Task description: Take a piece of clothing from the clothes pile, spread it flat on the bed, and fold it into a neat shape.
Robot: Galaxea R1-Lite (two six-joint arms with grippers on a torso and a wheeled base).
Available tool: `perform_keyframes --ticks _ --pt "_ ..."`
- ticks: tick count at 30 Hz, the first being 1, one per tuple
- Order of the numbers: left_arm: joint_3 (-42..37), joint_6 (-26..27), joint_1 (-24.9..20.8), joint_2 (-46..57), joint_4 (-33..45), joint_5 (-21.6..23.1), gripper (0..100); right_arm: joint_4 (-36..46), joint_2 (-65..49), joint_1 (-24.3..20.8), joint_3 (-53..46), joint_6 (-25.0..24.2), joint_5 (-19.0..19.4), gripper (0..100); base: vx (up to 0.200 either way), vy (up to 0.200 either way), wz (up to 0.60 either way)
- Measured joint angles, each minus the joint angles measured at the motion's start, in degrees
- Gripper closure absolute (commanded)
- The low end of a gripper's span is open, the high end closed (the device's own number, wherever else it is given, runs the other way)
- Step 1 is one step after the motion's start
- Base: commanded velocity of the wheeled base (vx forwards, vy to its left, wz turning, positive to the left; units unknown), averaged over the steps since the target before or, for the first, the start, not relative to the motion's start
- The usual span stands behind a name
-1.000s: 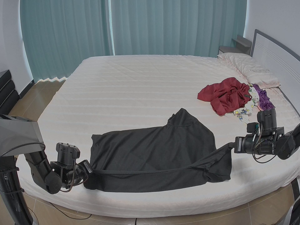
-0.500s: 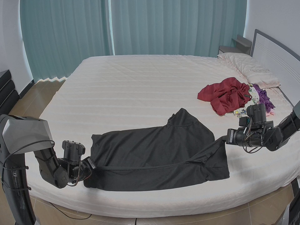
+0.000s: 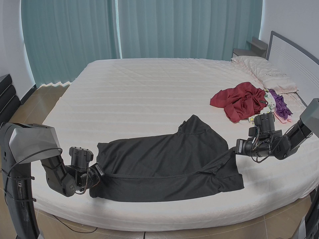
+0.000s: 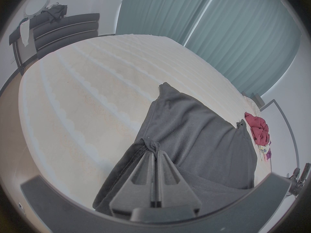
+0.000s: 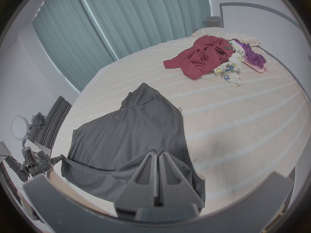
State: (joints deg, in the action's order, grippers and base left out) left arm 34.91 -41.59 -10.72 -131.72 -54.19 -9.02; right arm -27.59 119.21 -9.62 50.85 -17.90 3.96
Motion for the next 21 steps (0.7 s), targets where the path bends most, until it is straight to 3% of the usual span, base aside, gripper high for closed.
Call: perform_keyframes --ticks 18,19,20,21 --pt "3.5 0.1 0.4 -3.1 0.1 -0.1 100 -0.2 2.7 0.1 1.3 -1.1 -0.4 100 0.000 0.000 0.00" --pt "3.7 0.1 0.4 -3.2 0.1 -0.1 0 -0.2 2.8 0.1 1.4 -1.2 -0.3 100 0.000 0.000 0.00" --pt "3.9 0.1 0.4 -3.3 0.3 -0.1 0 0.0 3.0 0.1 1.5 -1.3 -0.1 0 0.000 0.000 0.00" --pt "4.0 0.1 0.4 -3.4 0.6 -0.1 0 0.0 3.1 0.1 1.6 -1.3 0.0 0 0.000 0.000 0.00"
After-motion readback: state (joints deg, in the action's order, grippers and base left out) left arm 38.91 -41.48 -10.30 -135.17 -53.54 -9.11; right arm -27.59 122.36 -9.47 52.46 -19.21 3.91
